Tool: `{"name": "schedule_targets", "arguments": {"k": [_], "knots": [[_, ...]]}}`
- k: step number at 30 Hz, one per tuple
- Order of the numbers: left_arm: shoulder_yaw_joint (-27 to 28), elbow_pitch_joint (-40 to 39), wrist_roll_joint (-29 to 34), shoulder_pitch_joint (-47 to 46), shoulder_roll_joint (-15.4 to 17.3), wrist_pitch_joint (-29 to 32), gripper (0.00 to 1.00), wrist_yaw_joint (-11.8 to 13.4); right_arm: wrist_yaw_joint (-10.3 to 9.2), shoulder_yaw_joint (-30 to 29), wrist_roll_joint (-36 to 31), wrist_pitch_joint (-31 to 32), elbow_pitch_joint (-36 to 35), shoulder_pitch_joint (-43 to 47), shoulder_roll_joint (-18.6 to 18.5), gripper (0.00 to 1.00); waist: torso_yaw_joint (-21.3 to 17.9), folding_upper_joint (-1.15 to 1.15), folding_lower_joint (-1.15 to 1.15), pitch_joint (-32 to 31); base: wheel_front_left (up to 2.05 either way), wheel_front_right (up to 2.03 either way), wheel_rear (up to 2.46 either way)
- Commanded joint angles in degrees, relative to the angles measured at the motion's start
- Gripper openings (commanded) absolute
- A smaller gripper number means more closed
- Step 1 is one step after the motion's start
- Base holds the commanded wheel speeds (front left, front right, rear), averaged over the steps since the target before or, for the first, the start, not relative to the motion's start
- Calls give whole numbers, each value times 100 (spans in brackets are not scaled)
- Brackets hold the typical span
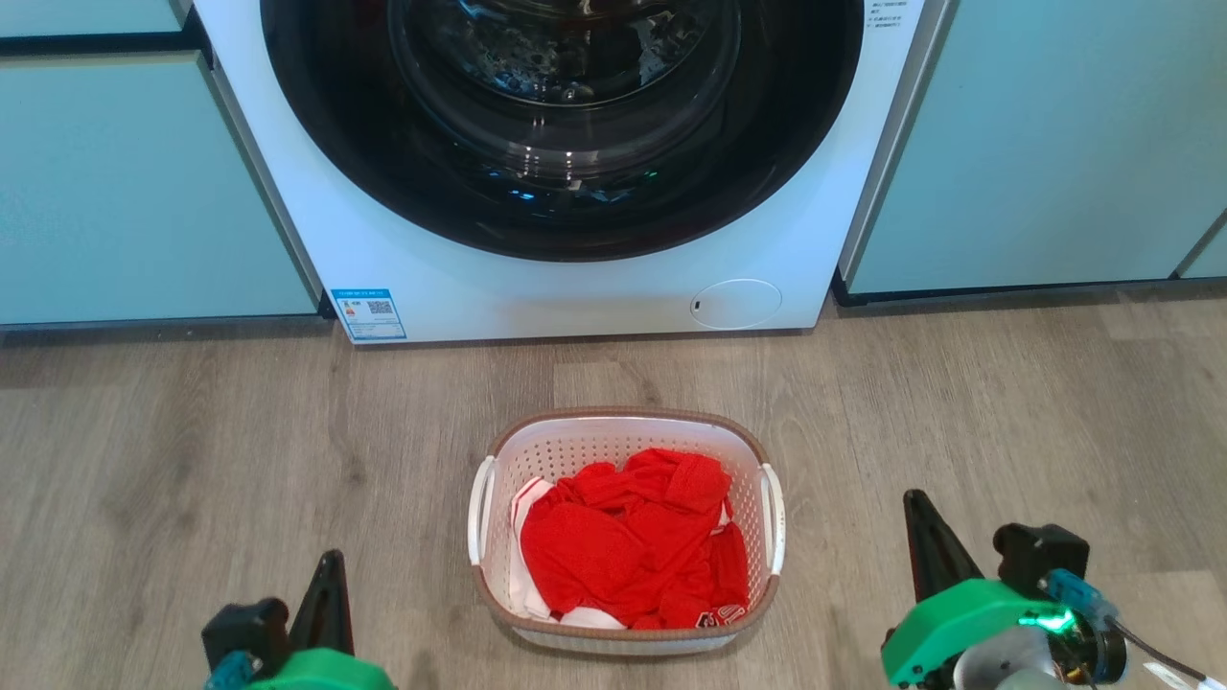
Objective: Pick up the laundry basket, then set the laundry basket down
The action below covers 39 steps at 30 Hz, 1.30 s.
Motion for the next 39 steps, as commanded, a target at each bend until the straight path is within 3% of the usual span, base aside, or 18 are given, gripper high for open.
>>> {"name": "schedule_targets", "arguments": {"k": [1,39], "knots": [[112,-165,-160,-261,7,32,0,-22,4,-57,163,26,-201,-230,-54,0,-1,0,0,0,0,0,0],[511,-137,-2725,-667,-12,642,0,-348,15,-419,2649,551,-301,-366,-132,0,-45,0,0,12,0,0,0]]}}
